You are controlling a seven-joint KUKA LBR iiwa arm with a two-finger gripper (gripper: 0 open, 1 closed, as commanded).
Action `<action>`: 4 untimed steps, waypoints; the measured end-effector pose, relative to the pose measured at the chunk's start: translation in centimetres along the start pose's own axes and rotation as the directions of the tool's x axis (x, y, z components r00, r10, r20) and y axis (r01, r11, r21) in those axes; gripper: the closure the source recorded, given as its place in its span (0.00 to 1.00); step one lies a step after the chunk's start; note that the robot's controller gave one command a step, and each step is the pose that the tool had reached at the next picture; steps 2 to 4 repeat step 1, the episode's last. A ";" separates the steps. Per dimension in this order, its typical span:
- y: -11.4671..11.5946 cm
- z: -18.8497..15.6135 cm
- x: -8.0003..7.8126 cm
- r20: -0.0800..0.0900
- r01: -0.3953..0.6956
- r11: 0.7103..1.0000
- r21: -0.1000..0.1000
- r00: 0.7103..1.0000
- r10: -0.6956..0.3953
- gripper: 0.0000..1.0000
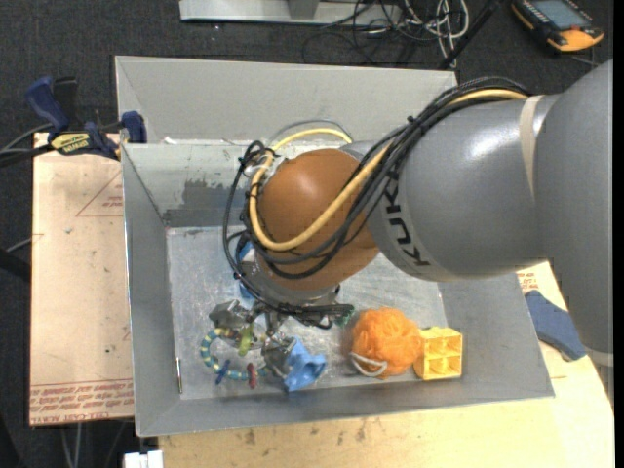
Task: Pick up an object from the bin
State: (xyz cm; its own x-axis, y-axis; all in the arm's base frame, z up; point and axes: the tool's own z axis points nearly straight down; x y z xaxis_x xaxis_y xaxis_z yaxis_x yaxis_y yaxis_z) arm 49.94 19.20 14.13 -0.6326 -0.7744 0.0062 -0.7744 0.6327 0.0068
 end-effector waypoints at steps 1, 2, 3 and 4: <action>-2.5 -14.8 -0.7 0.010 -0.057 0.998 0.006 0.998 0.057 1.00; -2.5 -14.8 -0.7 0.010 -0.057 0.998 0.006 0.998 0.057 1.00; -2.5 -14.8 -0.7 0.010 -0.057 0.998 0.006 0.998 0.057 1.00; -2.5 -14.8 -0.7 0.010 -0.057 0.998 0.006 0.998 0.057 1.00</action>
Offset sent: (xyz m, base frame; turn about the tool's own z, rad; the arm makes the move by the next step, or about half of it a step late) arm 0.0000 0.0000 0.0000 0.0000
